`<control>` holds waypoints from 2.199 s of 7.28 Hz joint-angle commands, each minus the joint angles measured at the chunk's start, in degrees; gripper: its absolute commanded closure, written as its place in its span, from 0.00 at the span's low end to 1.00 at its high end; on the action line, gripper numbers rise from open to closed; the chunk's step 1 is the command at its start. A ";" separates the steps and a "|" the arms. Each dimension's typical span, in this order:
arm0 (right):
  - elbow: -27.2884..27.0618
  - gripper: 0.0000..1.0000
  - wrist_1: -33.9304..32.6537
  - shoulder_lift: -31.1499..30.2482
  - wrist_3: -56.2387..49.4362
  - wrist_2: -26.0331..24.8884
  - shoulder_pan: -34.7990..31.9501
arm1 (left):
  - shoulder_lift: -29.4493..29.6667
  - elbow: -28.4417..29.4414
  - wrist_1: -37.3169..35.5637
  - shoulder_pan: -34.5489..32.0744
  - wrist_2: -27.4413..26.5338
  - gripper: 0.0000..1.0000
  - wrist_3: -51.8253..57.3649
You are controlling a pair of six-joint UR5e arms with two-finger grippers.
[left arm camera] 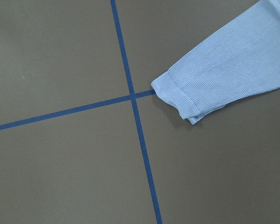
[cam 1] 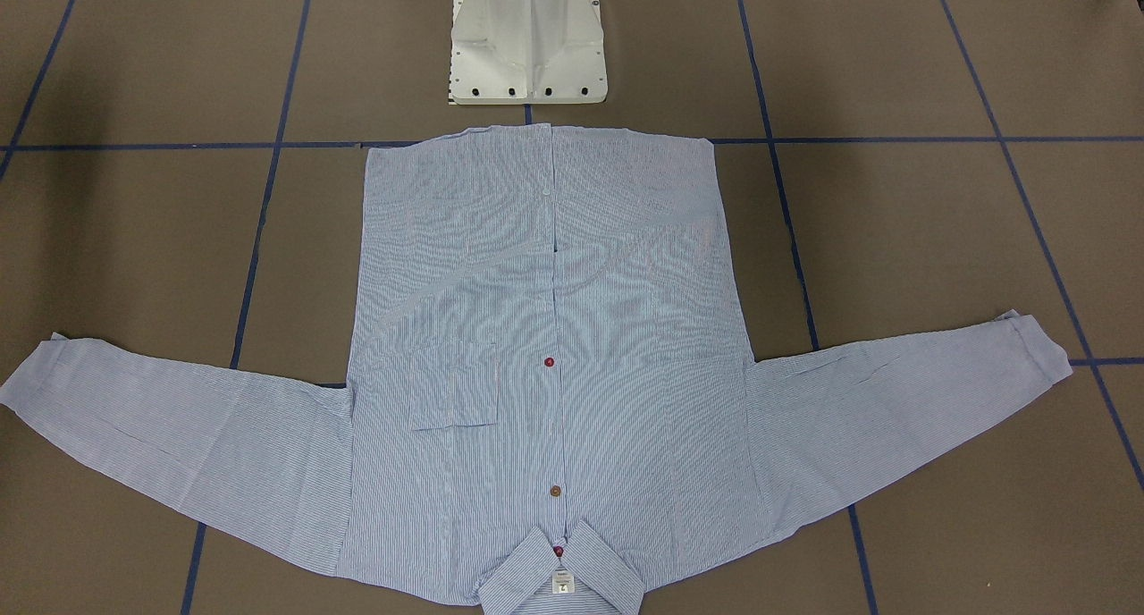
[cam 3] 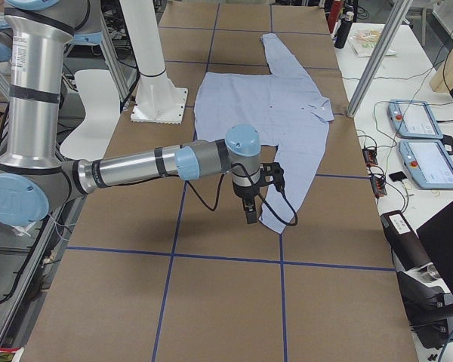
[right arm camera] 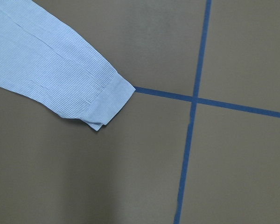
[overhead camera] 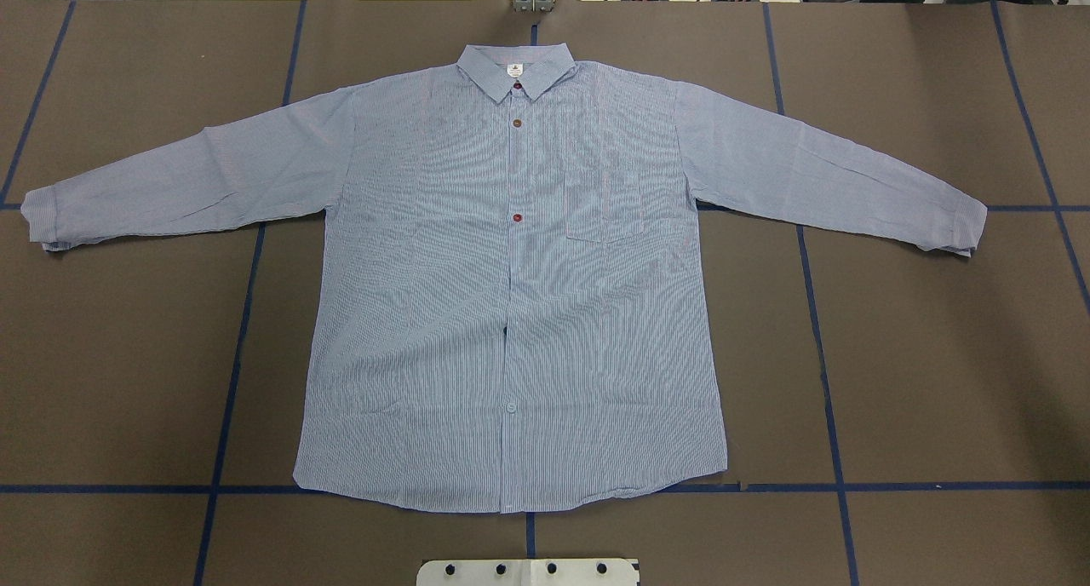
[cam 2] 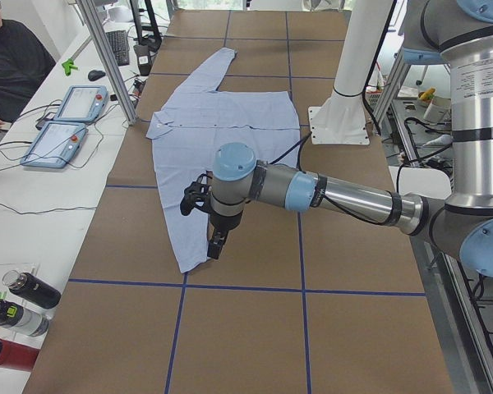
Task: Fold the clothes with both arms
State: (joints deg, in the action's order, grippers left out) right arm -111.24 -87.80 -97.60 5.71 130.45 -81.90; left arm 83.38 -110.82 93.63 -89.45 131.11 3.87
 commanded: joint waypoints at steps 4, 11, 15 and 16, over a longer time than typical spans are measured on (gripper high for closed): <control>10.30 0.00 17.14 5.05 17.97 0.07 9.64 | 3.89 2.53 6.22 0.06 0.37 0.00 0.00; 29.75 0.23 61.24 2.50 48.78 -11.44 24.86 | 3.54 2.10 6.22 0.06 0.37 0.00 0.00; 29.76 0.45 61.44 3.47 48.34 -12.67 24.69 | 3.45 2.18 6.22 0.06 0.37 0.00 0.00; 29.76 0.45 61.44 3.38 47.82 -13.72 24.25 | 3.45 2.18 6.22 0.06 0.37 0.00 0.00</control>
State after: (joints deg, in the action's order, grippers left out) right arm -81.51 -26.40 -94.30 53.98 117.87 -57.31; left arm 86.85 -108.63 99.84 -89.38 131.48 3.87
